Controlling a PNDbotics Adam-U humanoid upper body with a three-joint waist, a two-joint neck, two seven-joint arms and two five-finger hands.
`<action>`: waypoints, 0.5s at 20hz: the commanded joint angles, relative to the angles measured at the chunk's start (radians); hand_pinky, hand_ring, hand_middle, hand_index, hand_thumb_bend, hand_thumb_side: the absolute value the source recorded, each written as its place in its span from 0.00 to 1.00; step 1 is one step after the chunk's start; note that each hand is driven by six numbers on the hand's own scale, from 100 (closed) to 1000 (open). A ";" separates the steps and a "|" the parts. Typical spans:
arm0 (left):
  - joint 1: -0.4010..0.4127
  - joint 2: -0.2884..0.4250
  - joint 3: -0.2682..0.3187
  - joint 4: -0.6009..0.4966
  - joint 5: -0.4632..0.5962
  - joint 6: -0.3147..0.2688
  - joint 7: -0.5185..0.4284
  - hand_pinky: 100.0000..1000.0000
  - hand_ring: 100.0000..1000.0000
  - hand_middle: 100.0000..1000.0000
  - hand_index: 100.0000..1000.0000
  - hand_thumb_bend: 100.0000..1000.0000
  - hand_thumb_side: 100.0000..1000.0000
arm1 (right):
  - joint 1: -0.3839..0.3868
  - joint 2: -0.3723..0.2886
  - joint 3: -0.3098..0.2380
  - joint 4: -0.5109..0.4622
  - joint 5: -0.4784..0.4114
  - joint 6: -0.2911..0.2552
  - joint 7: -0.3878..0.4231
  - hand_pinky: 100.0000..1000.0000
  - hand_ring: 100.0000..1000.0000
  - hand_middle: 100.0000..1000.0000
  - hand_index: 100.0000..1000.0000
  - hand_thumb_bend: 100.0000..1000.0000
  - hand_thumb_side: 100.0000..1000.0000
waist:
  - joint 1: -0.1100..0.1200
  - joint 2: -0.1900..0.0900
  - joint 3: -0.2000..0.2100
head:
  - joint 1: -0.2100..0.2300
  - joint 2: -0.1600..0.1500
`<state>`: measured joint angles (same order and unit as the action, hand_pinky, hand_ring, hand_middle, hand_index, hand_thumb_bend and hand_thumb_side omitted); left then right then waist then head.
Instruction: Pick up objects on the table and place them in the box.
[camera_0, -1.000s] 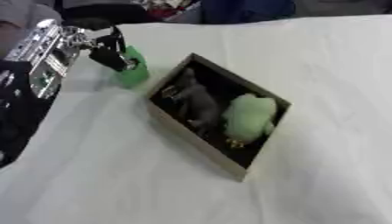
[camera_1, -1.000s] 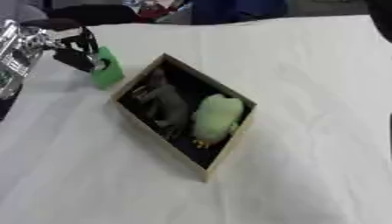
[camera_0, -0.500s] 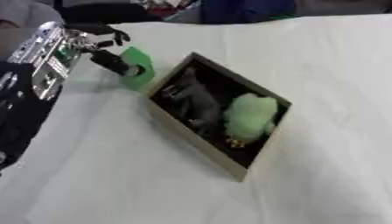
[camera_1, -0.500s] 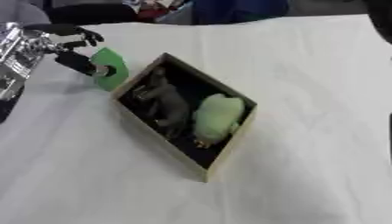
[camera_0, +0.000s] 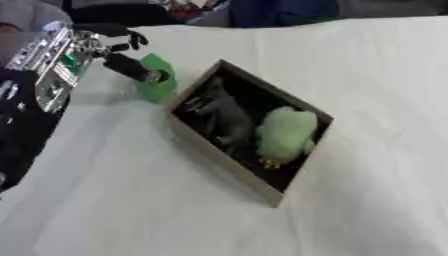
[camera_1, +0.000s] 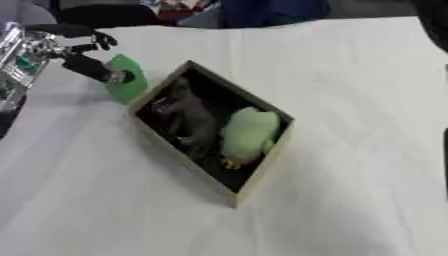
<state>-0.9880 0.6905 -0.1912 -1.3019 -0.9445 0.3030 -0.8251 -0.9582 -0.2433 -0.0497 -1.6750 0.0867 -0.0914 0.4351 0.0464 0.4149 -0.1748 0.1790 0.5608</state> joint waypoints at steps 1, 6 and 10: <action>-0.026 0.018 0.011 0.005 -0.015 0.026 -0.024 0.84 0.92 0.87 1.00 0.49 0.74 | -0.015 -0.012 -0.009 -0.005 -0.003 0.000 0.004 1.00 0.94 0.81 0.83 0.00 0.91 | -0.001 -0.022 -0.001 | 0.000 -0.009; -0.031 0.008 0.006 0.026 -0.044 0.055 -0.034 0.83 0.91 0.85 1.00 0.51 0.75 | -0.014 -0.011 -0.009 -0.006 -0.006 0.000 0.006 1.00 0.94 0.81 0.83 0.00 0.91 | 0.001 -0.020 -0.003 | 0.002 -0.011; -0.032 -0.007 0.004 0.050 -0.065 0.069 -0.026 0.82 0.88 0.80 0.97 0.50 0.77 | -0.014 -0.010 -0.010 -0.007 -0.007 0.001 0.007 1.00 0.94 0.81 0.83 0.00 0.92 | 0.001 -0.017 -0.006 | 0.004 -0.016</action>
<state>-0.9966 0.6674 -0.1931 -1.2488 -0.9987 0.3505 -0.8389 -0.9582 -0.2433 -0.0519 -1.6747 0.0854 -0.0898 0.4408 0.0485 0.4198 -0.1797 0.1811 0.5586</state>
